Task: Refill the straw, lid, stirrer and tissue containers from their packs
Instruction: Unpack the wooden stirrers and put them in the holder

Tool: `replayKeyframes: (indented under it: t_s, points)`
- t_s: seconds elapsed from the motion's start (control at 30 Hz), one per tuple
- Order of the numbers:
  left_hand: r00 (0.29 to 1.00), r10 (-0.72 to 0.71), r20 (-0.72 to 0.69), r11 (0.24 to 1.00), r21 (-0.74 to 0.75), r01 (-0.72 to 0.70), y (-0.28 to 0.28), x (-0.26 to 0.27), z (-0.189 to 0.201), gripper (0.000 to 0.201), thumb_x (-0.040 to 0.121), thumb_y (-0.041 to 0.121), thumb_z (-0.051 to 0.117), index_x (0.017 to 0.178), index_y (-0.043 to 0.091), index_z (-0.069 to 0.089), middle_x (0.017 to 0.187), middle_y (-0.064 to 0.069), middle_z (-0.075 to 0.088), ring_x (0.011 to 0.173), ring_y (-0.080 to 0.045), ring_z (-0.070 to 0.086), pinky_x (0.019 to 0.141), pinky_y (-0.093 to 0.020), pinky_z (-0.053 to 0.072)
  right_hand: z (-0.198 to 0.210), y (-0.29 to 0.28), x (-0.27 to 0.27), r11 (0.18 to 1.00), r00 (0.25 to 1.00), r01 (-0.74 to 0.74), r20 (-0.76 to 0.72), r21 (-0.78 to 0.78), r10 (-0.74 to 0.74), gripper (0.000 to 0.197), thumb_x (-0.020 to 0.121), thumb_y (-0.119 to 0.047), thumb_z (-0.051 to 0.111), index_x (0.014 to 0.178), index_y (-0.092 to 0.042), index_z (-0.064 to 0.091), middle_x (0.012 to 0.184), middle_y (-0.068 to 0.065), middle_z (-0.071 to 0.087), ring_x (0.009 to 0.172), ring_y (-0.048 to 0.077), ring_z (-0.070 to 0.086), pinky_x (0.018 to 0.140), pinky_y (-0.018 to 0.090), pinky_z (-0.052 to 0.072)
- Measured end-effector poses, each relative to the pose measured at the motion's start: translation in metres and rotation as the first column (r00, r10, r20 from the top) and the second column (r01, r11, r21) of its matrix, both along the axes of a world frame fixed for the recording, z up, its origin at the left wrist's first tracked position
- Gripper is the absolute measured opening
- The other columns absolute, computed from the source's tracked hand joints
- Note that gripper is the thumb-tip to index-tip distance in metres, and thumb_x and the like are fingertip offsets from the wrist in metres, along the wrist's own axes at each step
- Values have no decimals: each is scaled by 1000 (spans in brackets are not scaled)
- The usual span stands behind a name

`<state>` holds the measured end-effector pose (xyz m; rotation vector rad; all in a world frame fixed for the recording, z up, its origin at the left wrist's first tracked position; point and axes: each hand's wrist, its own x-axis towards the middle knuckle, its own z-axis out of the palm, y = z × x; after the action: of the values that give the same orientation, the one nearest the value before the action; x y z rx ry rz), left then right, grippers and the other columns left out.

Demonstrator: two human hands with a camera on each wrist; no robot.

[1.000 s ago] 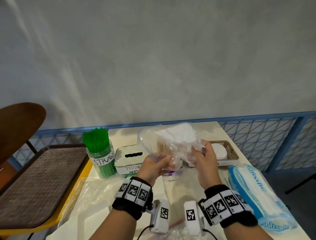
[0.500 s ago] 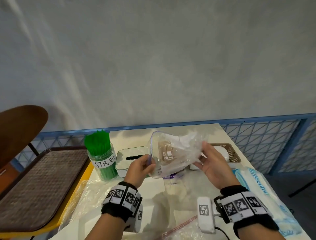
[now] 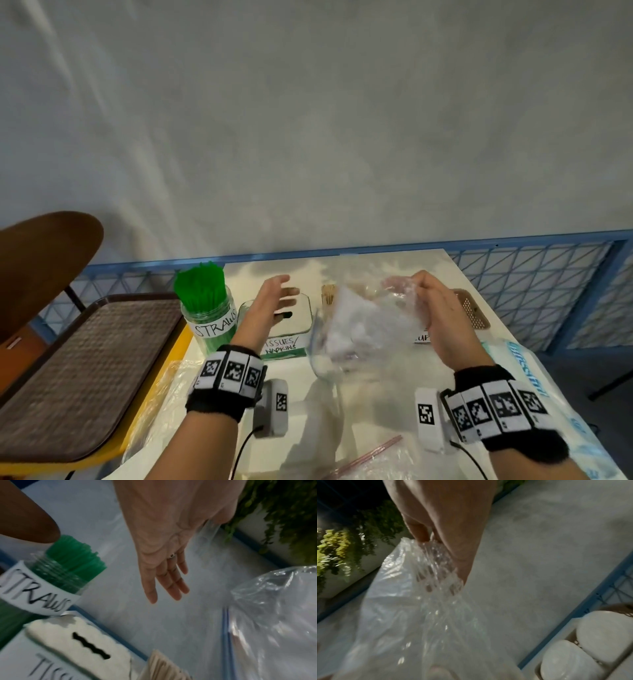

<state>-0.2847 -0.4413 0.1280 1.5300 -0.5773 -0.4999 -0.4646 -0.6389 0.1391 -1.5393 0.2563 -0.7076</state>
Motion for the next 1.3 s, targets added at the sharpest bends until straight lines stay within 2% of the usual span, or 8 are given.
replayKeyframes:
  t_s: [0.13, 0.2, 0.27, 0.43, 0.77, 1.0, 1.13, 1.3]
  points:
    - [955, -277, 107, 933, 269, 240, -14, -12, 7, 34, 92, 37, 50, 125, 37, 43, 124, 2, 56, 100, -18, 61, 83, -34, 50, 6, 9, 10, 996, 999, -33, -34, -77, 31, 15, 85, -24, 38, 79, -15, 48, 94, 33, 49, 80, 39, 45, 77, 34, 38]
    - [938, -344, -31, 912, 225, 342, -18, -21, -1, 40, 90, 13, 57, 120, 37, 46, 119, -5, 56, 83, -22, 61, 64, -28, 55, 6, 10, 12, 997, 1000, 8, -5, -77, -9, 17, 90, -19, 36, 78, -21, 48, 88, 25, 48, 74, 32, 43, 69, 19, 43]
    - [905, -402, -140, 903, 100, 417, -19, -29, -12, 52, 80, 4, 65, 119, 33, 47, 108, -10, 56, 74, -20, 59, 57, -24, 54, 3, 7, 12, 996, 999, 43, 17, -73, -42, 18, 92, -18, 35, 82, -18, 50, 95, 24, 56, 83, 38, 51, 77, 30, 50]
    - [888, -443, -123, 881, 124, 457, -19, -39, -25, 53, 75, -19, 62, 111, 17, 49, 94, 4, 62, 80, -8, 63, 70, -21, 52, 7, 7, 8, 992, 990, 127, 61, 2, -127, 22, 100, -11, 32, 89, -14, 51, 102, 18, 66, 92, 26, 66, 83, 36, 49]
    - [961, 228, 156, 961, 125, -248, 4, 5, -7, 16, 86, -9, 55, 92, 6, 59, 75, -4, 60, 67, -13, 58, 55, -9, 49, 1, -22, -6, 820, 818, 483, 175, 308, -548, 26, 99, -9, 36, 84, -22, 52, 87, -5, 68, 78, 4, 66, 65, 18, 54]
    - [972, 234, 14, 970, 58, -235, 1, -1, 7, 30, 93, -2, 32, 73, 12, 47, 61, -3, 41, 51, -14, 40, 47, -16, 39, -1, -7, 1, 859, 871, 487, 14, -158, -491, 31, 97, -18, 36, 122, -17, 54, 106, -17, 56, 97, 16, 52, 88, 29, 42]
    - [948, 295, 116, 953, 31, -301, 0, 1, 16, 30, 92, -4, 33, 73, 14, 47, 59, -1, 35, 52, -15, 32, 46, -21, 34, 12, -3, -2, 583, 676, 736, 365, -342, -640, 48, 92, -38, 37, 126, -7, 50, 136, 16, 40, 129, 1, 32, 108, 22, 28]
    - [967, 221, 126, 974, 11, -224, -1, -7, 30, 28, 94, -3, 33, 75, 13, 44, 65, -3, 42, 55, -13, 33, 39, -12, 37, 33, 23, 6, 643, 957, 122, -81, -756, -277, 85, 69, -85, 29, 140, -40, 20, 144, -15, 39, 131, 1, 33, 115, 38, -3]
